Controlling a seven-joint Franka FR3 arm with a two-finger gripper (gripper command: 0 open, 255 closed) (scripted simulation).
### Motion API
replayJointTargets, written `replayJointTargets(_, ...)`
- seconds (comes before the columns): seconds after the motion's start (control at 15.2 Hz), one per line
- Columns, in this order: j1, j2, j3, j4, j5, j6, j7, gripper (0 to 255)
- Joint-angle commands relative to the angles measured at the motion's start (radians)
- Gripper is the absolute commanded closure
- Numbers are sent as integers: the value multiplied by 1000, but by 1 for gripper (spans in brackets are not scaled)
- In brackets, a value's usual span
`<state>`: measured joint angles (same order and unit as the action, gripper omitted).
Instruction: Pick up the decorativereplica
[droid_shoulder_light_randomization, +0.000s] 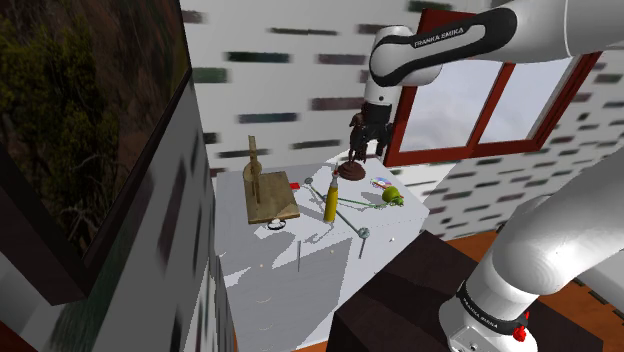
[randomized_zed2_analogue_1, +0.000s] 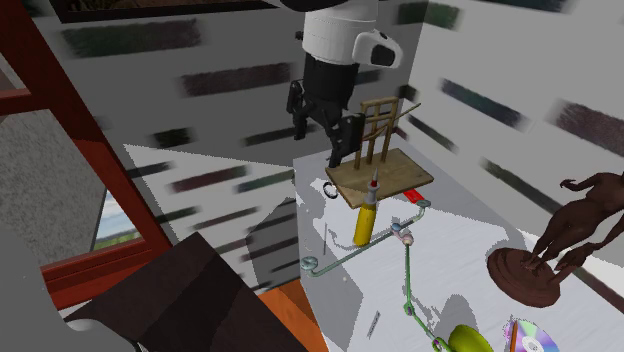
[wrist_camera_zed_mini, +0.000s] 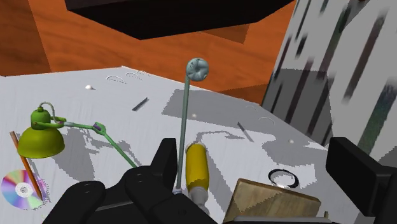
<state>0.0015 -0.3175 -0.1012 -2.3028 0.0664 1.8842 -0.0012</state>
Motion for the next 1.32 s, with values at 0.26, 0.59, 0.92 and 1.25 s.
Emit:
replayJointTargets(0.26, -3, 225, -26, 102, 30, 140, -63, 0)
replayJointTargets(0.59, -13, 411, -38, 223, 69, 214, -118, 0)
replayJointTargets(0.92, -33, 601, -37, 379, 111, 257, -166, 0)
replayJointTargets(1.25, -37, 646, -33, 377, 123, 304, -179, 0)
